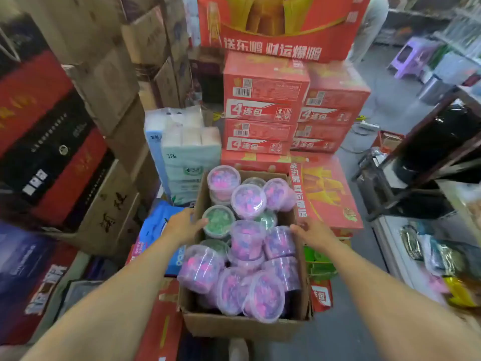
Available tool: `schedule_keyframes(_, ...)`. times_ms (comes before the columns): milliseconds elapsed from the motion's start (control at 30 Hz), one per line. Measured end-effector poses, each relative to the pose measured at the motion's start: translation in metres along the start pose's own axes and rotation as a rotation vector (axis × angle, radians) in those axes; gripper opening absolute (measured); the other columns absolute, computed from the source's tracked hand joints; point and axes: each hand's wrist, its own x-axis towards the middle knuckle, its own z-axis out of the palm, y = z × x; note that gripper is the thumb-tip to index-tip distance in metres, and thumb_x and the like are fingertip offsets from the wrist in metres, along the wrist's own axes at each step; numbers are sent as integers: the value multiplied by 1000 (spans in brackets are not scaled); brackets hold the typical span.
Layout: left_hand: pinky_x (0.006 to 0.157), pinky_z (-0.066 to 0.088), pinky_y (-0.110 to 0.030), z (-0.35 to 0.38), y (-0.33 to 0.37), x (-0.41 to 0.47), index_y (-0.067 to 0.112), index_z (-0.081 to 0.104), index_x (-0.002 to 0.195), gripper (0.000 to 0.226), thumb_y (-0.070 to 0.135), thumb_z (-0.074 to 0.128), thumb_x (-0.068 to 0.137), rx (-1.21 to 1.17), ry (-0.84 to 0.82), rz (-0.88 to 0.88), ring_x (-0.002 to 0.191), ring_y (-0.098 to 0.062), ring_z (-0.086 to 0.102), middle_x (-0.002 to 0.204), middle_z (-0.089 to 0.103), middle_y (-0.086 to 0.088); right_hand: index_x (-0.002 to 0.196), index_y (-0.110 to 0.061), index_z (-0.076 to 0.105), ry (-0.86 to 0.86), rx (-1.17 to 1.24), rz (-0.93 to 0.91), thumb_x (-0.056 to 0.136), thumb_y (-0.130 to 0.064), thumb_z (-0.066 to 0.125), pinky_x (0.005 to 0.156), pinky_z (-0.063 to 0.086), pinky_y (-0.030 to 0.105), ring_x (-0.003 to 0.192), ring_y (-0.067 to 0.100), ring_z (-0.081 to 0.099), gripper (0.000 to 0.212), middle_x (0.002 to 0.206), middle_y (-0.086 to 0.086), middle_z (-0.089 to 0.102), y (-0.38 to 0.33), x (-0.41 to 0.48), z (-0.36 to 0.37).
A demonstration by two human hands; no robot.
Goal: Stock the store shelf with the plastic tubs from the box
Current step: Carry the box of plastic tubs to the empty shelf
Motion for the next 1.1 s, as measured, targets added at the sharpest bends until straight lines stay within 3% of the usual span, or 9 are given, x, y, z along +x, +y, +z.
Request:
schedule_keyframes(100,85,40,-36,21,-12,16,5,57,115,48,46,57,91,-29,-4,-92,114,-34,56,120,62,-16,89,-18,62,-20,127,82,93,-51,58,74,45,34,92,27,65,33,95,8,69,24,20,24)
schedule_keyframes(167,79,38,-36,37,-23,28,7,58,106,45,49,55,91,-61,-17,-150,107,-35,58,110,64,-15,101,-14,66,7,299,189,86,-60,60,81,50,36,95,26,67,49,101,7,72,39,31,46)
schedule_keyframes(233,77,38,-35,49,-32,40,6,58,108,49,51,55,90,-86,-13,-190,105,-35,60,109,66,-15,102,-10,66,76,435,262,86,-57,63,87,51,38,97,26,66,50,103,7,71,43,39,59)
schedule_keyframes(333,87,41,-38,57,-36,53,4,54,126,55,47,57,91,-155,67,-283,116,-37,56,121,63,-20,98,-17,63,130,615,301,95,-32,63,76,46,27,91,20,62,15,96,4,67,45,46,72)
schedule_keyframes(433,104,35,-42,60,-44,63,9,39,145,67,47,55,92,-150,64,-342,130,-38,45,141,49,-21,110,-9,68,154,728,317,96,-33,61,74,44,23,94,19,64,28,103,2,70,50,52,85)
schedule_keyframes(567,99,41,-40,72,-58,75,12,54,135,54,47,51,94,-107,14,-295,122,-37,53,130,59,-19,109,-15,74,162,829,390,86,-49,67,84,55,31,98,22,70,41,101,0,76,67,62,109)
schedule_keyframes(700,93,42,-41,80,-58,81,7,59,127,51,45,48,96,-54,14,-295,114,-42,55,121,62,-24,106,-17,76,156,862,433,84,-52,68,91,57,42,95,19,72,42,97,-2,77,75,69,120)
schedule_keyframes(933,84,46,-43,82,-66,83,1,66,110,49,44,46,97,67,58,-235,100,-43,60,104,67,-27,111,-12,75,254,758,457,94,-42,61,91,54,38,92,22,67,36,98,5,74,67,68,120)
schedule_keyframes(1100,72,41,-38,85,-80,64,-1,66,101,48,42,45,98,109,73,-172,90,-41,61,94,68,-25,92,-13,76,281,652,459,94,-49,58,86,53,40,86,27,66,40,87,7,73,63,66,124)
